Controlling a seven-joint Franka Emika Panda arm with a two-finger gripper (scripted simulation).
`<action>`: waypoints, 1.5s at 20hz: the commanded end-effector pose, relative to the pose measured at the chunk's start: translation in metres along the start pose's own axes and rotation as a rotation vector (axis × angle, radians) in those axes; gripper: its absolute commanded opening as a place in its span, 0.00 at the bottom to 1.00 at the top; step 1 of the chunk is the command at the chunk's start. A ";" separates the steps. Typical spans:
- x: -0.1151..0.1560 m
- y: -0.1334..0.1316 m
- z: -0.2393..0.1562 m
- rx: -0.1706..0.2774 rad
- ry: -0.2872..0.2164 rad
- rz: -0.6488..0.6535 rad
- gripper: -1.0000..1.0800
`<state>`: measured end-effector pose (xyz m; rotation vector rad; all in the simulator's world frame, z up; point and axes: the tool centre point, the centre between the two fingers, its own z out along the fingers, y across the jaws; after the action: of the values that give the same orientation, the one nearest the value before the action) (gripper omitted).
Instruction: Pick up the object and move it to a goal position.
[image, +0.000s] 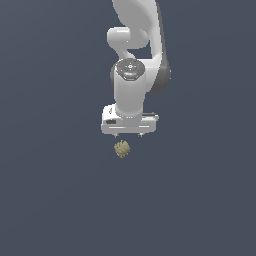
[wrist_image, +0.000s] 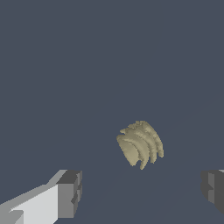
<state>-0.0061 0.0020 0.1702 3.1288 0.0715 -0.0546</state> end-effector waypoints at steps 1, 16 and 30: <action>0.000 0.000 0.000 0.000 0.000 0.000 0.96; 0.002 0.022 -0.010 -0.013 0.005 -0.007 0.96; -0.001 0.026 0.023 -0.011 0.014 -0.193 0.96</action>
<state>-0.0058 -0.0239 0.1530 3.1049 0.3234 -0.0360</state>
